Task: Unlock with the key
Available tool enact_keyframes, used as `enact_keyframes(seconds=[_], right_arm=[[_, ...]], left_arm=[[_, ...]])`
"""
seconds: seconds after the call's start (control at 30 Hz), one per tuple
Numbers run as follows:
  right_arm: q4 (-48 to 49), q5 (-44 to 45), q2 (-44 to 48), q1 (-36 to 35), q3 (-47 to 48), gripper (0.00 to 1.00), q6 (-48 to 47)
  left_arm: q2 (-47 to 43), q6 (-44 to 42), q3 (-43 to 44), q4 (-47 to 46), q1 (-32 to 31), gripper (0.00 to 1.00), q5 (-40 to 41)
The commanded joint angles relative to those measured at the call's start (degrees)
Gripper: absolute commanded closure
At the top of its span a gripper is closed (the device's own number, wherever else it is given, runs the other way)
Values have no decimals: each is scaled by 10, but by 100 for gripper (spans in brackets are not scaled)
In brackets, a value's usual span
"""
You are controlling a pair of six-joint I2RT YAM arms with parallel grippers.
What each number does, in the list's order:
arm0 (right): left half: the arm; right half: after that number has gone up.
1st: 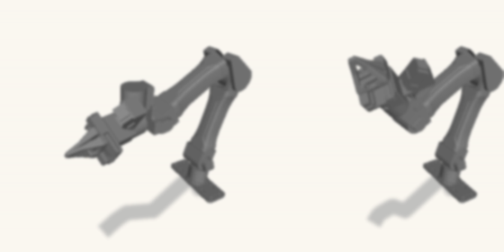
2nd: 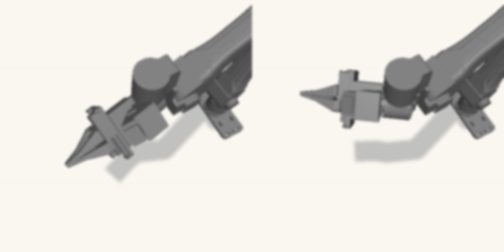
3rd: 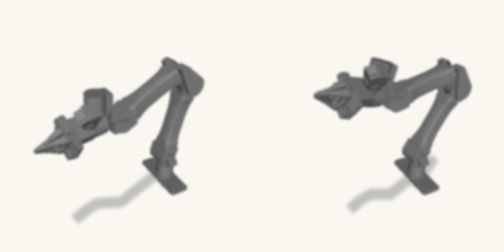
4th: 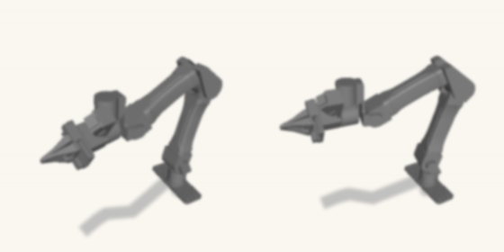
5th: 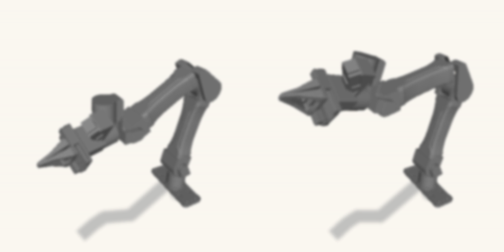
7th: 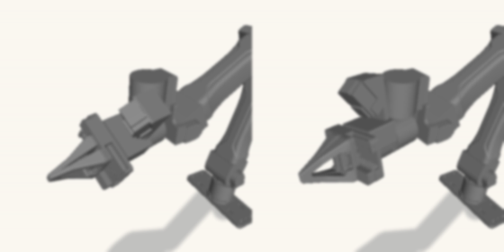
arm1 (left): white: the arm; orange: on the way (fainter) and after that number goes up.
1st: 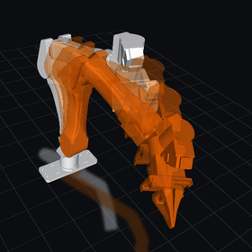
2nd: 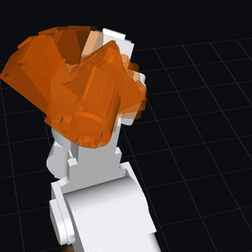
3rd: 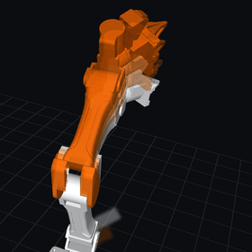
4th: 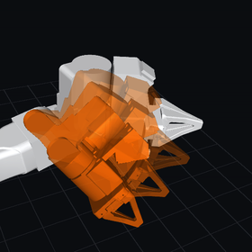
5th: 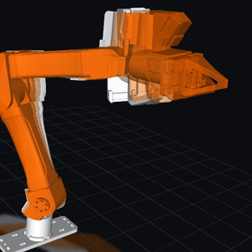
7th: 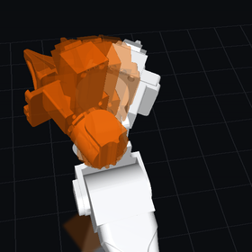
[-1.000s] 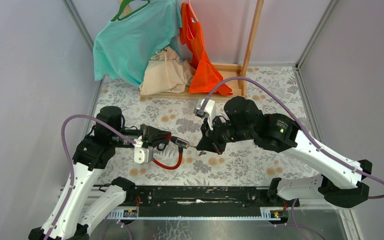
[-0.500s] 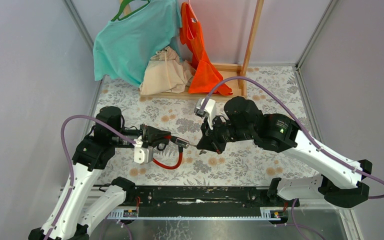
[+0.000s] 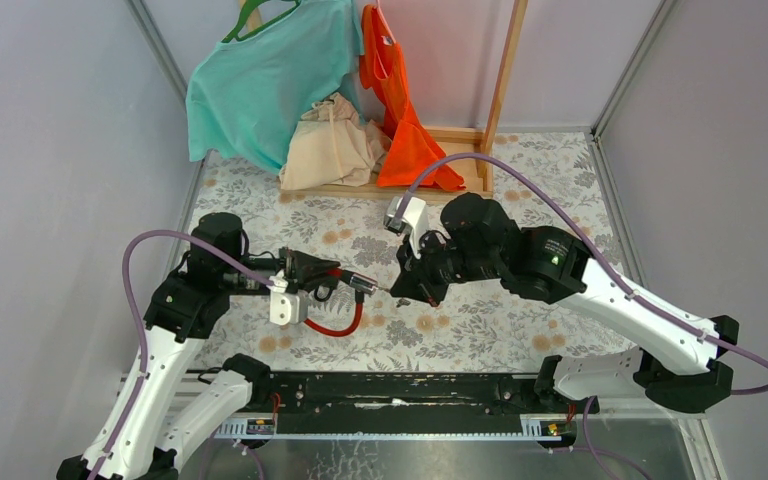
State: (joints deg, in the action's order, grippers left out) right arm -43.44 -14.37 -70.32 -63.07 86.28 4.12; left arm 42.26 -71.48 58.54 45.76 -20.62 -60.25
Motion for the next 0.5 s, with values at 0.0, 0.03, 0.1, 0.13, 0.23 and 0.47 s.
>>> enact_keyframes(seconds=[0.0, 0.03, 0.1, 0.13, 0.23, 0.47], right_arm=[[61, 21, -5, -6, 19, 100, 2], [66, 20, -4, -6, 15, 100, 3], [78, 17, -4, -7, 10, 100, 5], [83, 17, -4, -7, 7, 100, 6], [104, 16, -4, -7, -3, 100, 12], [156, 12, -6, -7, -24, 100, 28]], left_arm=[[-4, 2, 9, -43, -4, 100, -24], [-4, 4, 9, -45, -4, 100, -25], [-5, 6, 7, -49, -4, 100, -27], [-6, 6, 5, -51, -3, 100, -29], [-7, 5, 3, -55, -4, 100, -30], [-13, -13, 1, -55, -4, 100, -32]])
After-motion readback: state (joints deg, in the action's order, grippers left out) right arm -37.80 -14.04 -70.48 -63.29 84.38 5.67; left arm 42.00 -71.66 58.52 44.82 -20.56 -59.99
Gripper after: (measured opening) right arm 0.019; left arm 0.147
